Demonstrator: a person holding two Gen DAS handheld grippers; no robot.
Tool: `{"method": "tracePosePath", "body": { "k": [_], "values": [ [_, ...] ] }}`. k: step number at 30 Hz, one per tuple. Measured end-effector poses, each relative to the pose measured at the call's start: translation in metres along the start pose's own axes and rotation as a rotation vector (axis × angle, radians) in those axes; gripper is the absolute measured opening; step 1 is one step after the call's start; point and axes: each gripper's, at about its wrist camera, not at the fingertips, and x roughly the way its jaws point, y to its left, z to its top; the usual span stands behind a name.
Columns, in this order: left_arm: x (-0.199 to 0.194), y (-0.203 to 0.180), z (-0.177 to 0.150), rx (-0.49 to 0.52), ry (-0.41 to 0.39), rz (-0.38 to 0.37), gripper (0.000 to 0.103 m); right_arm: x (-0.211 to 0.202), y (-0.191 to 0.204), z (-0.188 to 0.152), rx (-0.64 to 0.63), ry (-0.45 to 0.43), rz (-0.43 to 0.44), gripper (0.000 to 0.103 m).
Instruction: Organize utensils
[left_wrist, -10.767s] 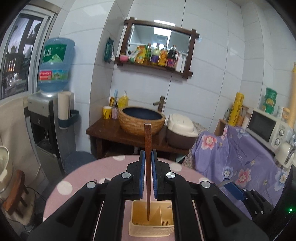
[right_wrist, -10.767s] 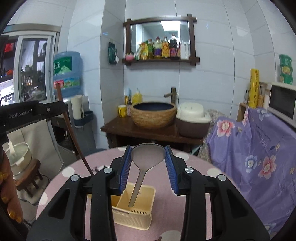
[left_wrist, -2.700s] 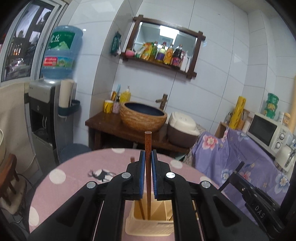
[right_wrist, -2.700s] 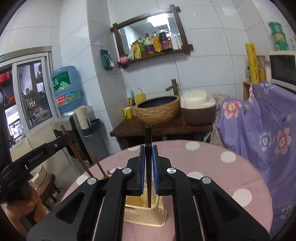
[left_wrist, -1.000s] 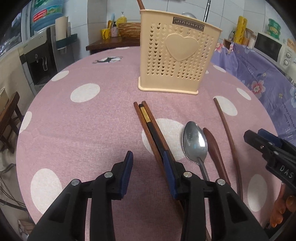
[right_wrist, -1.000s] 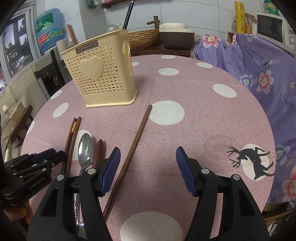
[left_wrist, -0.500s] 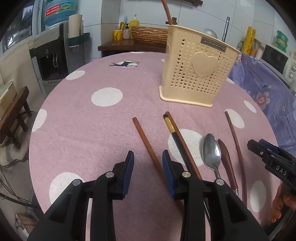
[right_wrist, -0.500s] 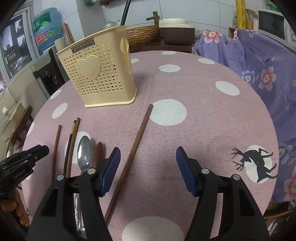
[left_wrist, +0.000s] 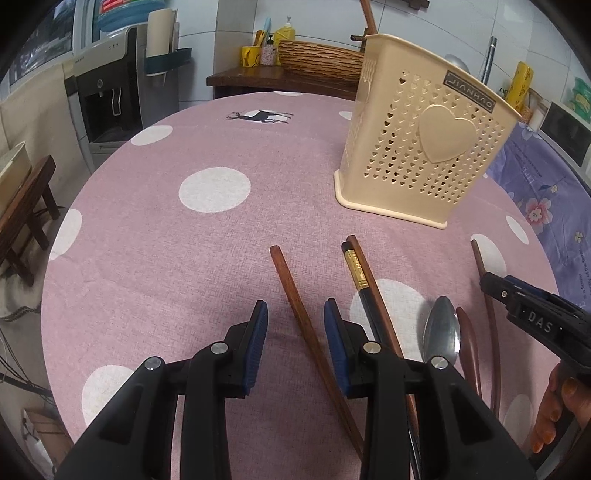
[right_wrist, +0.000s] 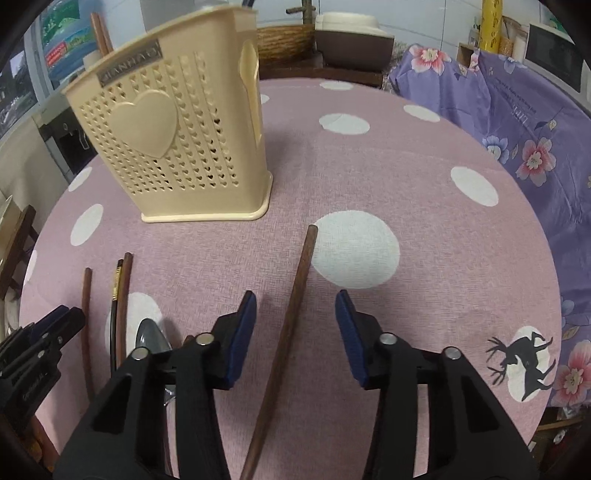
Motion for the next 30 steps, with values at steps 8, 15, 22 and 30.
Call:
{"method": "tracePosePath", "body": {
  "k": [8, 15, 22, 30],
  "values": [
    [0.01, -0.001, 0.008, -0.011, 0.006, 0.008, 0.025, 0.013, 0.001, 0.007, -0.002, 0.004, -0.034, 0.025],
    [0.019, -0.004, 0.019, -0.002, 0.017, 0.024, 0.011, 0.025, -0.005, 0.025, 0.026, -0.003, -0.036, 0.01],
    [0.022, -0.008, 0.023, 0.003, 0.024, 0.025, 0.01, 0.029, -0.006, 0.032, 0.045, -0.001, -0.017, 0.009],
    [0.024, -0.009, 0.025, -0.012, 0.019, 0.028, 0.009, 0.03, -0.023, 0.034, 0.153, 0.001, 0.108, 0.009]
  ]
}}
